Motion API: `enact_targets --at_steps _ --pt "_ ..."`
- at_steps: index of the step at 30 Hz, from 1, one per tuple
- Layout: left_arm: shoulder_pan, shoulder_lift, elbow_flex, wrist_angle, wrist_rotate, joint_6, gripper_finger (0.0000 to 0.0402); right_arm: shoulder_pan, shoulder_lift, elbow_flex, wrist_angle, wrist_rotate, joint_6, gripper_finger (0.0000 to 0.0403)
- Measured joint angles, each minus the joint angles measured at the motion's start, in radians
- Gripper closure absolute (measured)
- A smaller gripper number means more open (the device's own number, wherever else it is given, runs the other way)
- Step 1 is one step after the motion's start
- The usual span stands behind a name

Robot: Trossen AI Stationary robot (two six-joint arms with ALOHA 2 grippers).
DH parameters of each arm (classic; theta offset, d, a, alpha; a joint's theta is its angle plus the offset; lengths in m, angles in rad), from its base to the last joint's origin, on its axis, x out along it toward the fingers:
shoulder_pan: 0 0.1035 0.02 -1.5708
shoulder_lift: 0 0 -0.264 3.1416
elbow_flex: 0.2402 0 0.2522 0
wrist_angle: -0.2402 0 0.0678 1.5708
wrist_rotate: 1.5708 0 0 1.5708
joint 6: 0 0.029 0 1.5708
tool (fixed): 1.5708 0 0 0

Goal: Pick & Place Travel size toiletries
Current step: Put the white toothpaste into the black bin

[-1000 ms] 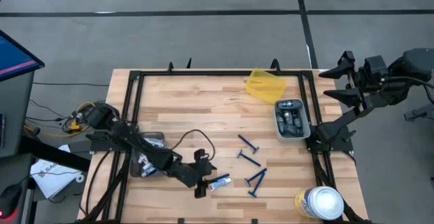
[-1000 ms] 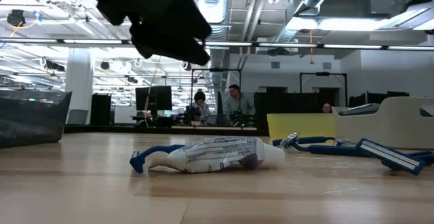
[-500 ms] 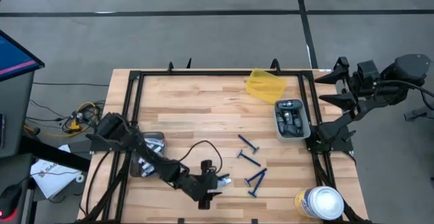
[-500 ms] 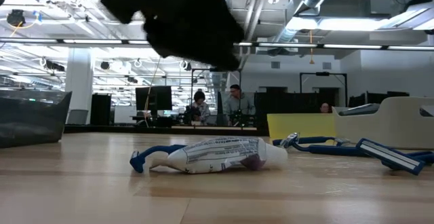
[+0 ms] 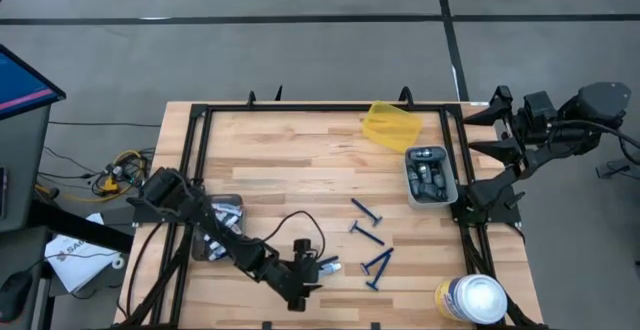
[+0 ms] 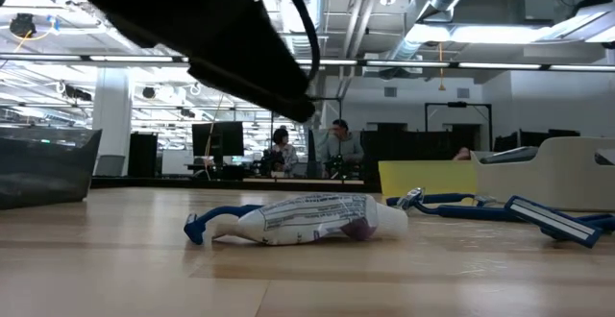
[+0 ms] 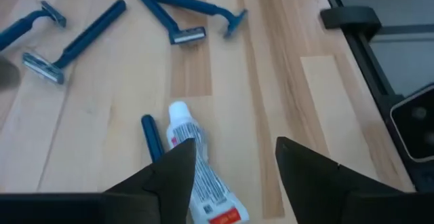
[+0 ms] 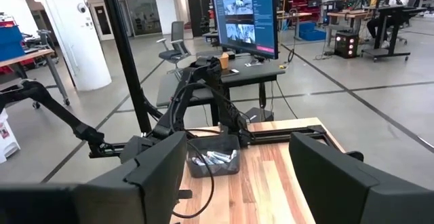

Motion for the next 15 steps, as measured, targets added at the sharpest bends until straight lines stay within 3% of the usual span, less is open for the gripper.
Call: enact_targets --at_steps 6,15 --pt "-0.029 0.000 0.000 -0.043 -0.009 -0.007 0.0221 0.000 0.000 0.000 -0.004 0.000 -0.005 0.0148" --pt "-0.052 0.007 -0.001 -0.098 -0.015 -0.006 0.0218 0.000 0.000 0.000 -0.004 0.000 -0.008 0.0148"
